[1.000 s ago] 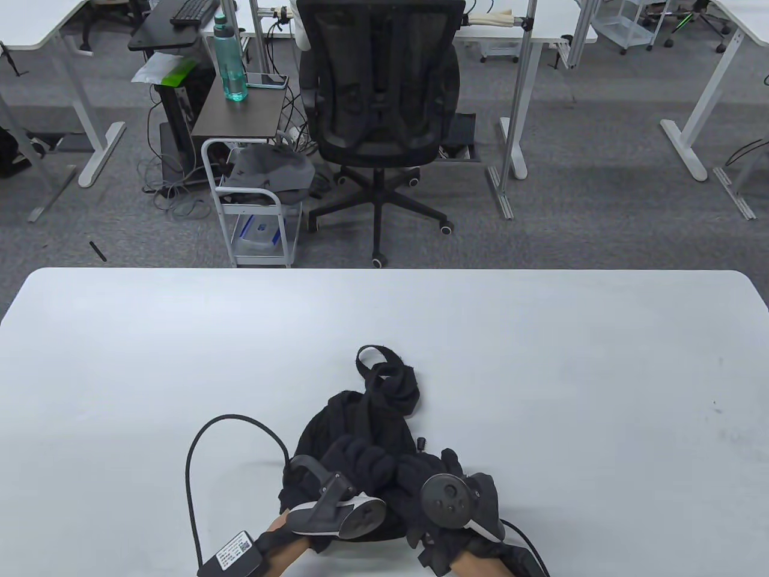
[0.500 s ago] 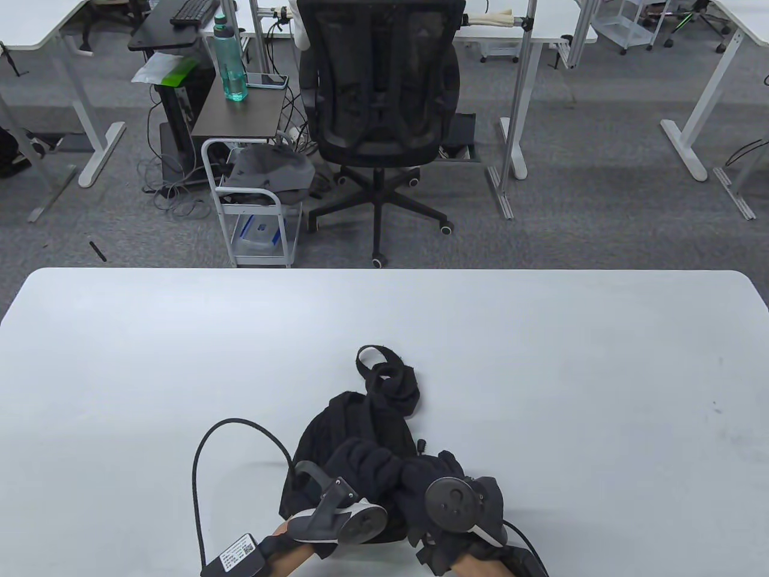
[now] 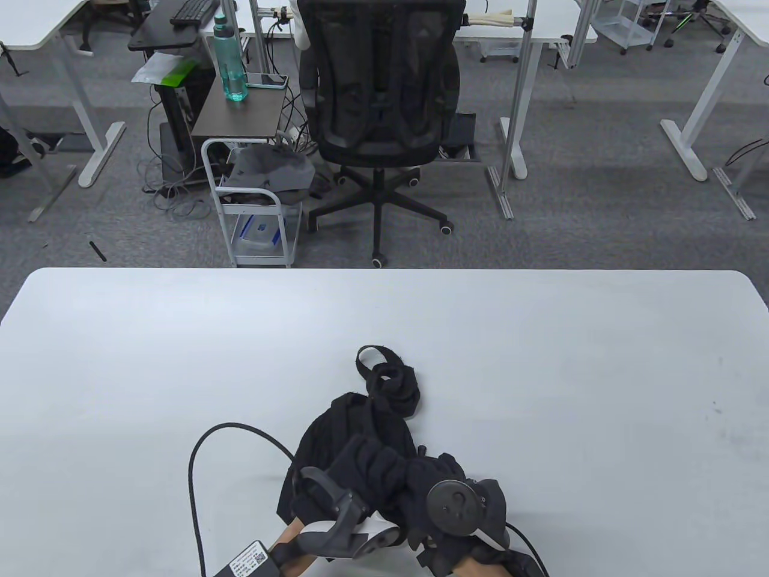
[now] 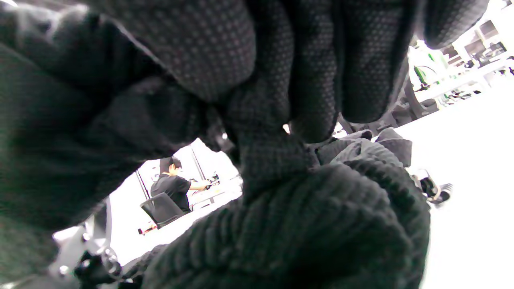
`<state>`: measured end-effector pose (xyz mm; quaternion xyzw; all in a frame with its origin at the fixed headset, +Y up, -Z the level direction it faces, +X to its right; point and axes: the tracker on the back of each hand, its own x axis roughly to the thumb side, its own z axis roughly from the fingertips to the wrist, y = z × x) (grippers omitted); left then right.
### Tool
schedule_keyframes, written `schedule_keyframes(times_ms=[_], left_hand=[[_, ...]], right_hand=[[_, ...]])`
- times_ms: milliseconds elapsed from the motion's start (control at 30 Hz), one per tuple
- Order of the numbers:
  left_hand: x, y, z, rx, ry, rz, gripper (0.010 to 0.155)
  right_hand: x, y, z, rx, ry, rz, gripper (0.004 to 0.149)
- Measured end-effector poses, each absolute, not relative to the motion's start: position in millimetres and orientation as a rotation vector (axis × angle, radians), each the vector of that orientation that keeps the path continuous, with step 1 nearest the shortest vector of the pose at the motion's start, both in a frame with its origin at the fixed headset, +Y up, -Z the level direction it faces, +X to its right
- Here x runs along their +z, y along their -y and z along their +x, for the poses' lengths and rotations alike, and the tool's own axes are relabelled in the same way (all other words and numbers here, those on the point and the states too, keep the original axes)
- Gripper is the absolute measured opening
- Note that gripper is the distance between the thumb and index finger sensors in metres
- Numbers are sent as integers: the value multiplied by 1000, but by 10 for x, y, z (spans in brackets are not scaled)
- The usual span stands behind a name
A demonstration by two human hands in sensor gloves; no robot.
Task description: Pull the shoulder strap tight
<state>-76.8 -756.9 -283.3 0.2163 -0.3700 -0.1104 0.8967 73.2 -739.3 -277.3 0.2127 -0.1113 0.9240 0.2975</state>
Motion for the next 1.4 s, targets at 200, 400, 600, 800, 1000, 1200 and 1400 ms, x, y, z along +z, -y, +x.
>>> schedule_keyframes(times_ms=[200,400,600,800,1000,1200,1400], left_hand=[[-2959,7609,-872,-147,779,406,65],[-3109,7609,-991,-36,728,345,65],[-3007,7586,-993,-25,752,411,65],[-2913,7532,-969,136,801,394,64],[-2895,7523,-961,144,802,397,64],[-2916,7555,-939,42,801,414,63],[-3047,7579,-1044,32,769,389,64]], right_hand=[[-2776,7386,733,2434,254,567,38],[-2785,7361,813,2389,255,555,37],[-2789,7371,900,2372,330,567,41],[-2737,7317,852,2387,396,640,47],[-2710,7302,818,2411,464,665,41],[-2704,7298,766,2455,401,667,40],[-2729,7300,771,2472,351,660,40]])
